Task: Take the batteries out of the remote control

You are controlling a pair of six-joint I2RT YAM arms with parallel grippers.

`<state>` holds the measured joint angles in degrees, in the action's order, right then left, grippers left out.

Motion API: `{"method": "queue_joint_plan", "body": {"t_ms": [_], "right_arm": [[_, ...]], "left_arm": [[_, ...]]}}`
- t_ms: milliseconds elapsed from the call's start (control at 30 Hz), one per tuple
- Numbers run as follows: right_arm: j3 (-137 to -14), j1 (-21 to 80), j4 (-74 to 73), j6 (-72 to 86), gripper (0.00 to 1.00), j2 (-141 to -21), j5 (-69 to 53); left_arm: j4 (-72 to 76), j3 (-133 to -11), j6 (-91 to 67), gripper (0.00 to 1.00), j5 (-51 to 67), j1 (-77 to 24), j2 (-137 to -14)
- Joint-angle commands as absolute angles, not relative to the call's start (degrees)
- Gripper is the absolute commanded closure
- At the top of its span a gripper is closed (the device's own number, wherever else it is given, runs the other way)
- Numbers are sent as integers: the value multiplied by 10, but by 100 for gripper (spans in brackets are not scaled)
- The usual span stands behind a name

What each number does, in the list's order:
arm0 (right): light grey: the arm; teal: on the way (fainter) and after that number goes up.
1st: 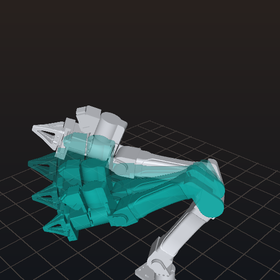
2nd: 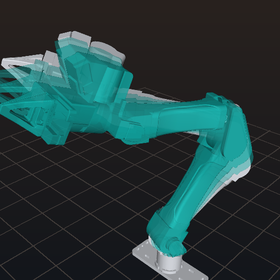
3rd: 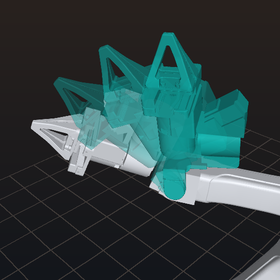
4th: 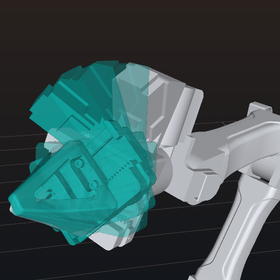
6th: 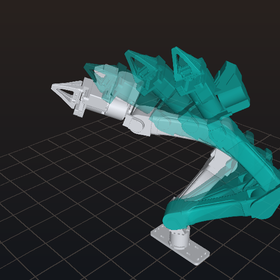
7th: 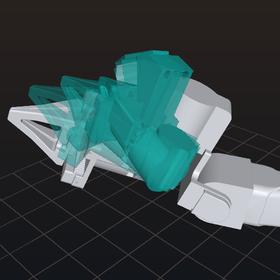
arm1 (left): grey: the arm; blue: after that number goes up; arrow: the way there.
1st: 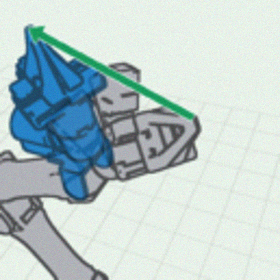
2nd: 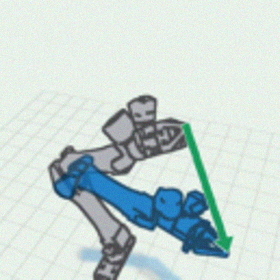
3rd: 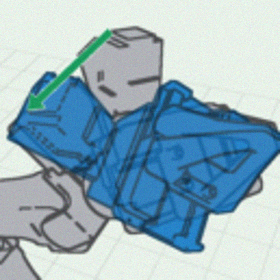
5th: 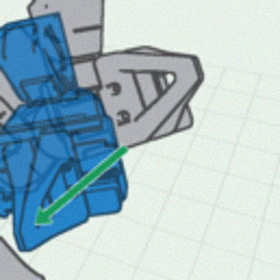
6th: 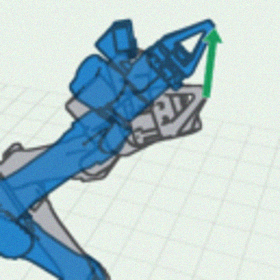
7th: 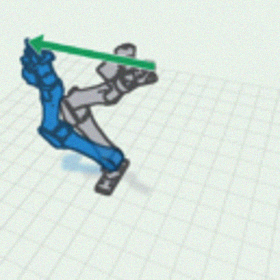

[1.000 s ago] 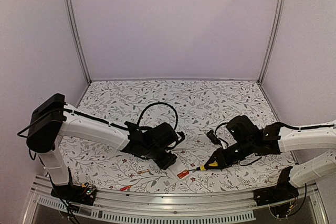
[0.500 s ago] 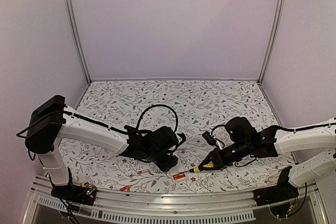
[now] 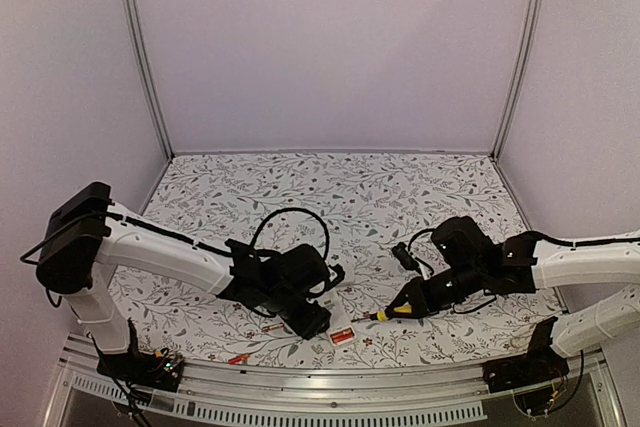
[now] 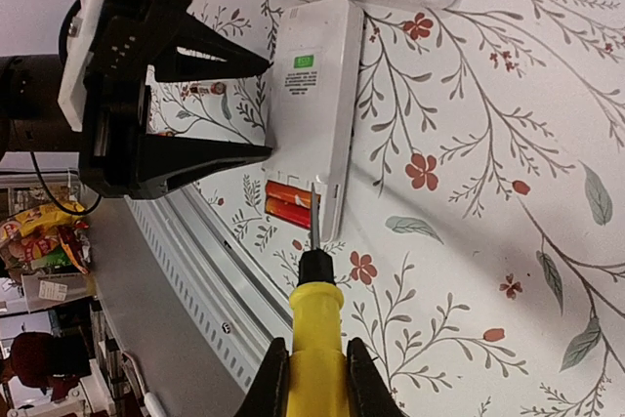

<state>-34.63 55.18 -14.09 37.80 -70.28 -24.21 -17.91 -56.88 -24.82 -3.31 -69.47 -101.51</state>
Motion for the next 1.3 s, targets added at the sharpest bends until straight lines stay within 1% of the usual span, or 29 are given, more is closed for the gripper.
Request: {"method": "queue_joint_plan", "body": {"t_ms": [0,133,200,333,433,533,600,700,833,967,1100,1267], "right_arm": [[-357,555,-179,382,100,-662,-177],[-357,556,-176,389,100,-655,-173],[-356,558,-174,390,100,-654,-165],[-357,557,-166,392,100,-649,-150],[-365,558,-165,402,100,-651,-133],[-369,558,-170,417,100,-652,-96],[-373,558,-178,421,100,-651,-66],[-376,557,-178,418,100,-650,-31],[-369,558,-151,414,100,-655,-30],[-357,562,-122,414,100,-650,-28],[-342,574,-88,419,100,-652,-33],[-331,592,-70,422,100,-659,-23]], "left_arm": [[-248,-549,-262,39,40,-681,-961],[-264,-556,-237,29,76,-640,-917],[-263,-565,-197,24,97,-617,-907],[-234,-578,-51,21,90,-606,-908],[-232,-623,-28,20,107,-583,-948],[-264,-679,-74,22,138,-564,-999],[-263,-681,-125,22,135,-563,-1005],[-221,-639,-233,22,143,-564,-984],[-174,-569,-379,22,112,-567,-943],[-149,-539,-479,21,104,-577,-940],[-126,-540,-529,21,110,-594,-972],[-131,-568,-536,20,107,-599,-1016]]}}
